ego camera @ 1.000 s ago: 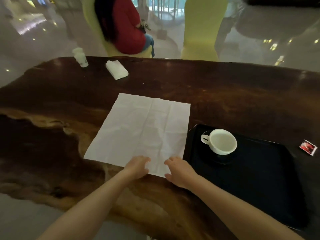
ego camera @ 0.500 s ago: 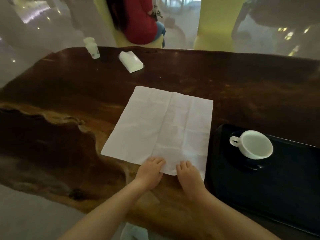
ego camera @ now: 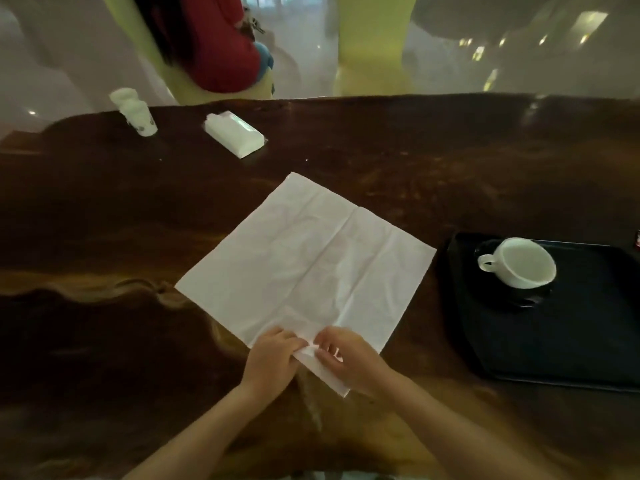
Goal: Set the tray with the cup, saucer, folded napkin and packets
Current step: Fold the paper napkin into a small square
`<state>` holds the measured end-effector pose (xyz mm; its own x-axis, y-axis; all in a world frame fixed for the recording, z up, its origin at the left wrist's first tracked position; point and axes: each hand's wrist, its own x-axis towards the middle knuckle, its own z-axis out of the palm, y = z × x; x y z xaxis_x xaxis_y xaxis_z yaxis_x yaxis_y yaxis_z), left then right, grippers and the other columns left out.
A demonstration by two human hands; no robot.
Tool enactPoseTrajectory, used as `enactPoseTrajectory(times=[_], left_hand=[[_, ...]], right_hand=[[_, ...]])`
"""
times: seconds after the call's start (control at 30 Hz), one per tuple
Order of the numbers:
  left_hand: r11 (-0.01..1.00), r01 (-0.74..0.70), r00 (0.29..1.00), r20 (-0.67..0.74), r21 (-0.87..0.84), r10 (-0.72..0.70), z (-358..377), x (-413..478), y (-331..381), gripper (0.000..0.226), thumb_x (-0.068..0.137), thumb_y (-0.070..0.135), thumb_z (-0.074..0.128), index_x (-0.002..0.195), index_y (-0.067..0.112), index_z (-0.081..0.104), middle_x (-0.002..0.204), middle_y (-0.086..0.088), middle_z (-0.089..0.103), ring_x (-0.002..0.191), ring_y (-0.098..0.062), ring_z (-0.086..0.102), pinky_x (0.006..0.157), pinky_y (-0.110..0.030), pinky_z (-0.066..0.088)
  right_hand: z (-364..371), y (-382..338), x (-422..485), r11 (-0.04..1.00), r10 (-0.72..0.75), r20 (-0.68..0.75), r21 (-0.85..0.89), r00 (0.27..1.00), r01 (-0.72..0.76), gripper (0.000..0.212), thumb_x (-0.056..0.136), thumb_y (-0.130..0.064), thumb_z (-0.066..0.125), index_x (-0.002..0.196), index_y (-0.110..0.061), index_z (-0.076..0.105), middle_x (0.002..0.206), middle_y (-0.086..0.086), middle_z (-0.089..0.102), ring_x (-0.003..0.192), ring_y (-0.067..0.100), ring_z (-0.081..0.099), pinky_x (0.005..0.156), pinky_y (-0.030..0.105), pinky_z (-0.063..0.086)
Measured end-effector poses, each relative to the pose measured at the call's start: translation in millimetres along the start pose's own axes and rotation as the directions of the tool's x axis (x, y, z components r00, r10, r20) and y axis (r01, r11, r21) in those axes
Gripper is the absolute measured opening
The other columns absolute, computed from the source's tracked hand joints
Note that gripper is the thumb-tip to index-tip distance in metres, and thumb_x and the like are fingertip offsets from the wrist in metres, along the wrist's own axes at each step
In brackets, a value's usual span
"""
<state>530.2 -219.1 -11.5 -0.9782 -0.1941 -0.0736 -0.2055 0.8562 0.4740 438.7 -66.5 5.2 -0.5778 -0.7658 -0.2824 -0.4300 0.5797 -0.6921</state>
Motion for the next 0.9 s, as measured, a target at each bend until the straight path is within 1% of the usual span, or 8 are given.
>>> enactPoseTrajectory(times=[0.13,0.23,0.37,0.47,0.57,0.7,0.77,0.9], left_hand=[[0.927,0.176,0.981,-0.022,-0.333,-0.194,-12.9,-20.8,-32.8,0.027,0.084,0.004,0.054,0.103,0.014,0.071,0.101,0.001,0.071,0.094,-0.014,0.061,0.078,-0.015,0.042],[0.89,0.224,0.97,0.005,-0.398,-0.242,-20.5,-28.7,-43.0,0.03,0.085,0.001,0.056,0.103,0.019,0.071,0.099,0.014,0.067,0.089,0.0,0.059,0.075,-0.004,0.039],[0.803,0.323,0.933,0.027,-0.501,-0.359,-25.4,-29.5,-45.0,0.032,0.084,0.003,0.055,0.1,0.025,0.072,0.096,0.016,0.068,0.085,0.012,0.057,0.069,0.0,0.041],[0.831,0.34,0.927,0.008,-0.44,-0.375,-22.7,-34.5,-37.1,0.03,0.087,0.009,0.057,0.113,0.019,0.066,0.11,0.004,0.068,0.097,-0.003,0.06,0.082,-0.011,0.044],[0.985,0.116,0.983,-0.13,-0.127,-0.133,-18.5,-42.4,-21.6,0.041,0.085,0.01,0.061,0.125,0.016,0.057,0.12,-0.005,0.064,0.111,-0.023,0.057,0.094,-0.035,0.046],[0.989,-0.145,0.983,-0.115,-0.029,0.141,-16.3,-50.9,5.0,0.033,0.079,0.021,0.07,0.112,0.021,0.066,0.109,0.001,0.069,0.1,-0.018,0.064,0.087,-0.034,0.05],[0.973,-0.068,0.989,-0.145,-0.219,0.036,-23.4,-55.1,7.8,0.023,0.088,0.032,0.056,0.107,0.025,0.068,0.104,0.008,0.07,0.097,-0.01,0.064,0.086,-0.023,0.049],[0.756,0.262,0.915,-0.094,-0.601,-0.392,-41.5,-65.7,-2.5,0.025,0.087,0.007,0.058,0.098,0.027,0.068,0.099,0.01,0.069,0.092,-0.001,0.063,0.08,-0.007,0.045]], right_hand=[[-22.5,28.6,0.2,0.966,-0.012,0.157,-0.253,0.988,0.052,0.076,0.074,-0.07,0.051,0.137,-0.033,0.031,0.144,-0.011,0.037,0.131,0.012,0.026,0.11,0.034,0.023],[-27.0,45.2,6.5,0.883,-0.048,0.261,-0.44,0.964,0.163,0.097,0.066,-0.073,0.056,0.144,-0.036,0.011,0.154,-0.01,0.017,0.14,0.017,0.007,0.112,0.036,-0.001],[-23.7,52.7,21.7,0.817,-0.11,0.141,-0.55,0.984,0.171,0.054,0.087,-0.02,0.054,0.138,-0.024,0.038,0.146,-0.004,0.036,0.135,0.02,0.024,0.114,0.033,0.012],[-31.9,44.6,33.2,0.86,-0.172,0.04,-0.481,0.984,0.17,0.031,0.091,-0.011,0.044,0.115,-0.018,0.062,0.121,0.0,0.061,0.112,0.019,0.05,0.101,0.032,0.038],[-42.7,30.8,38.2,0.887,-0.12,0.068,-0.44,0.99,0.138,0.028,0.092,-0.013,0.041,0.107,-0.018,0.064,0.104,0.003,0.069,0.093,0.022,0.061,0.082,0.03,0.048],[-58.0,22.0,32.2,0.861,-0.152,0.137,-0.467,0.979,0.199,0.024,0.092,-0.018,0.043,0.104,-0.02,0.063,0.098,0.004,0.07,0.085,0.024,0.063,0.076,0.033,0.05],[-65.6,26.6,23.9,0.867,-0.15,0.202,-0.443,0.968,0.227,0.021,0.092,-0.021,0.048,0.106,-0.021,0.063,0.102,0.003,0.069,0.088,0.023,0.062,0.08,0.034,0.051],[-80.7,53.2,12.4,0.87,-0.064,0.354,-0.438,0.933,0.226,0.011,0.09,-0.024,0.052,0.085,-0.022,0.062,0.091,-0.005,0.061,0.078,0.008,0.051,0.07,0.02,0.041]])
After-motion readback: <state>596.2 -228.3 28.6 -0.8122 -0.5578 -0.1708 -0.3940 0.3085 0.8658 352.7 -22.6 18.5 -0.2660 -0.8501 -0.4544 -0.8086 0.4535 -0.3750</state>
